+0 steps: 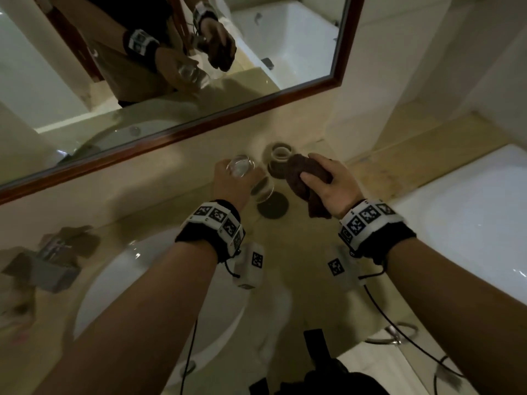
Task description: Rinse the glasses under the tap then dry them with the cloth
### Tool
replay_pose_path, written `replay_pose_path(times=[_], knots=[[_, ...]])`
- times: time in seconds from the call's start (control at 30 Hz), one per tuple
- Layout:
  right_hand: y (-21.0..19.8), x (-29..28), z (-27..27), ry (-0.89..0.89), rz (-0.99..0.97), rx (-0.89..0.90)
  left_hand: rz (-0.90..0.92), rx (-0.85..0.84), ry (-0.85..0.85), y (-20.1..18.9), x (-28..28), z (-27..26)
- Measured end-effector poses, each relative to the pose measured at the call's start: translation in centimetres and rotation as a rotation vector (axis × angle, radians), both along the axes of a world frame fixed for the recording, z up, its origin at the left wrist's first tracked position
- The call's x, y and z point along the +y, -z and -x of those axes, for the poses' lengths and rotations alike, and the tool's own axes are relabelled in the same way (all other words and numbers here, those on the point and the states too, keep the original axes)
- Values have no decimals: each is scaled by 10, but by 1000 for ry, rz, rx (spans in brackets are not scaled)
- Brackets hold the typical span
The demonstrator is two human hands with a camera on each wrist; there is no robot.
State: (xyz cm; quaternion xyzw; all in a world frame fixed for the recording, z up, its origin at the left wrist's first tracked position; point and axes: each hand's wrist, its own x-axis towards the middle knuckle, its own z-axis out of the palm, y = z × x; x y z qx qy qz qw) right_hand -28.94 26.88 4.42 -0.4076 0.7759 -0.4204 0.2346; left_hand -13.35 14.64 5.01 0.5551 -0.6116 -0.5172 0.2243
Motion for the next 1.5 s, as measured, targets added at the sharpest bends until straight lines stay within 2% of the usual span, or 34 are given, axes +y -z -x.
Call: replay_pose_path(times=[0.13,0.3,0.47,0.63,0.97,1.5], knots=[[28,12,10,-6,-97,3,3,-19,94,25,4,8],[56,24,23,10,-135,-30,-41,33,55,55,2,24],[82,23,29,-16,-241,-56,-73,-41,86,74,-3,41],[101,18,33,-45,-345,-52,-98,-41,34,91,-5,57],[110,28,46,-36,-432,-50,-123,-102,-1,114,-6,84],[103,25,41,-96,-512,-57,-88,-119,-6,129,-8,82]])
